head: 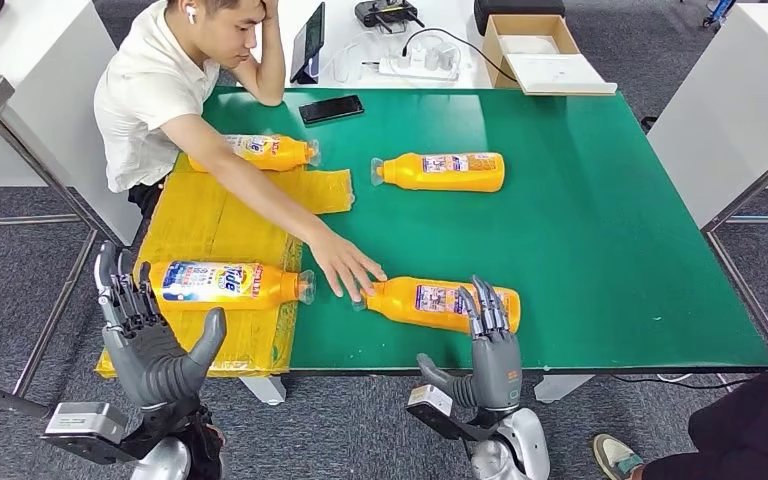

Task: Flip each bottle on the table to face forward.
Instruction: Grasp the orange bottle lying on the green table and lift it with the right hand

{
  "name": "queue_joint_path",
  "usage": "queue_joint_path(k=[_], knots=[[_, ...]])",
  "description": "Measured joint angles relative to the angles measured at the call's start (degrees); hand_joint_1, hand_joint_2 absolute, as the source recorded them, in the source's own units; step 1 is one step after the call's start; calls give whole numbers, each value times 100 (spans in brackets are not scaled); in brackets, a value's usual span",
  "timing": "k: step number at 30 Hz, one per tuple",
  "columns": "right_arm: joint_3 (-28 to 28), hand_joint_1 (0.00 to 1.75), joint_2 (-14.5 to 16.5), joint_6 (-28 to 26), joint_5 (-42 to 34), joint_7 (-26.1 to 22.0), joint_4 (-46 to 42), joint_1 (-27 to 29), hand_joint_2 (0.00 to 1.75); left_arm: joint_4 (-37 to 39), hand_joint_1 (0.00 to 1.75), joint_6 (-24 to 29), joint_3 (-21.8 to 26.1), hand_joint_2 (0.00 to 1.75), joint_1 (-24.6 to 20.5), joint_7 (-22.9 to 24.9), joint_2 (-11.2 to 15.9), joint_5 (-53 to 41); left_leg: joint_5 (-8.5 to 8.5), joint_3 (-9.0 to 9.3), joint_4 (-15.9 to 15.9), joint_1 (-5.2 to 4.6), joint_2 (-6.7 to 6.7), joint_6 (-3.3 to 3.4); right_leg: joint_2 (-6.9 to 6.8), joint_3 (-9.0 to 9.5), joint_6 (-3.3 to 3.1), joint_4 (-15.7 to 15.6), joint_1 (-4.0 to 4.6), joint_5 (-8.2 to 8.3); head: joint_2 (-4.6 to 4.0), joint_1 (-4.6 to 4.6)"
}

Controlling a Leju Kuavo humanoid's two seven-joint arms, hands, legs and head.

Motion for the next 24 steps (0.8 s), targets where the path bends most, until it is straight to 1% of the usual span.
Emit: queue_joint_path(k=[3, 6, 10, 15, 21, 24], knots=[[-257, 0, -56, -1, 743, 396, 192, -241, 175, -44, 0, 25, -1, 175, -6, -1, 10, -58, 0, 0, 0, -1, 1, 0, 0, 0, 0, -1, -1, 0, -1, -1], [-445, 0, -200, -2, 1137, 757, 524, -582, 175, -45, 0, 14, -4, 175, -30, 3, 19, -49, 1, 1, 1, -2, 0, 2, 0, 1, 1, -1, -2, 2, -1, 1], [-502, 0, -381, -2, 1242, 958, 981, -895, 175, -43, 0, -22, -9, 175, -79, 14, 26, 2, 1, 2, 2, -3, 1, 2, 0, 1, 2, -1, -2, 3, 0, 0], [-505, 0, -479, -4, 1249, 1100, 1348, -1081, 175, -32, 0, -42, -18, 175, -127, 26, 27, 8, 1, 0, 3, -1, 1, 1, 0, -1, 2, 0, 0, 3, -1, -1], [-272, 0, -638, -4, 1258, 1669, 2153, -1543, 175, 90, 0, -143, -145, 175, -291, 95, 33, 12, 2, -1, 3, -2, 1, 2, 0, -1, 2, 0, -1, 3, -1, 1], [-78, 0, -713, -3, 1441, 2139, 2523, -1773, 175, 167, 0, -199, -217, 175, -366, 181, 42, 30, 3, 1, 3, -3, 0, 3, 0, 0, 3, 0, -2, 5, -1, 0]])
